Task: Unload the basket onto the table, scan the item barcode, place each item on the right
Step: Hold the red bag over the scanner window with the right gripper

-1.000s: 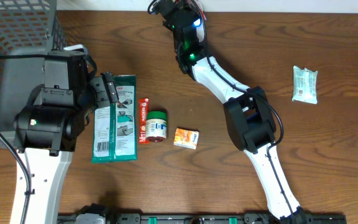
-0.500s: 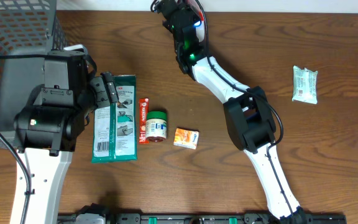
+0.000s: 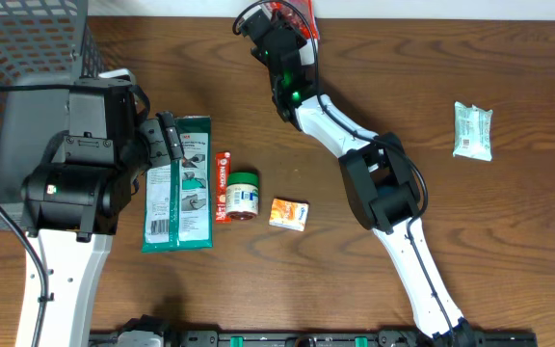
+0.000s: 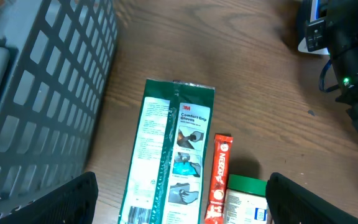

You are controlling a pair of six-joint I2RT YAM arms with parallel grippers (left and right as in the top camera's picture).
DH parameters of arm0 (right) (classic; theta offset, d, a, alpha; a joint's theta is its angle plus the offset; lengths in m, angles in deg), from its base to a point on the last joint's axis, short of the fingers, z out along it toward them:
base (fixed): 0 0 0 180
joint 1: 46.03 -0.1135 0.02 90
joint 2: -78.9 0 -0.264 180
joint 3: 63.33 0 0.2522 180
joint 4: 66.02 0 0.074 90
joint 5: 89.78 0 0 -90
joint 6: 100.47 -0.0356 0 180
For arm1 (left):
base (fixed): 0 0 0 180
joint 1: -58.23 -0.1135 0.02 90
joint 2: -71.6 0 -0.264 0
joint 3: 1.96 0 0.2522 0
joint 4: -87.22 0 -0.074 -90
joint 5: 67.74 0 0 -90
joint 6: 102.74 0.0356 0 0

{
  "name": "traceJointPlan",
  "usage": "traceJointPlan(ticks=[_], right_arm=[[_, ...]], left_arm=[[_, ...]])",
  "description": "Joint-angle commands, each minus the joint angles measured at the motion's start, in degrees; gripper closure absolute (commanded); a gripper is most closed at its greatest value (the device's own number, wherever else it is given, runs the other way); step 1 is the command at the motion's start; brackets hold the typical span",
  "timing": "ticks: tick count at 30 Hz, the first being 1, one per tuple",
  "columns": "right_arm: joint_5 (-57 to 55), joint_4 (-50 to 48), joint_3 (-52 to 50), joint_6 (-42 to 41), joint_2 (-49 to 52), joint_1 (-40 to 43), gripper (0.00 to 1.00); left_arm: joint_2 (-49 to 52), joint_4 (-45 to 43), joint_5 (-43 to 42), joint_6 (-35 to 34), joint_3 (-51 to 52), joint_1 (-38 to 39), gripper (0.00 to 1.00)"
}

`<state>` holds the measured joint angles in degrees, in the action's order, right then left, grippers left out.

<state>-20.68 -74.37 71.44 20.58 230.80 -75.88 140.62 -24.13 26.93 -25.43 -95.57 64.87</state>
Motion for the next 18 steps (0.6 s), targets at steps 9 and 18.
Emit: traceJointPlan(ticks=[9, 18], right_arm=[[2.8, 0.0, 0.9, -4.3, 0.3, -0.2, 0.99], [-10.5, -7.1, 0.9, -3.8, -5.4, -1.4, 0.99]], left_arm=[[0.2, 0.0, 0.5, -0.5, -0.2, -0.1, 0.14], [0.2, 0.0, 0.5, -0.5, -0.2, -0.1, 0.14]])
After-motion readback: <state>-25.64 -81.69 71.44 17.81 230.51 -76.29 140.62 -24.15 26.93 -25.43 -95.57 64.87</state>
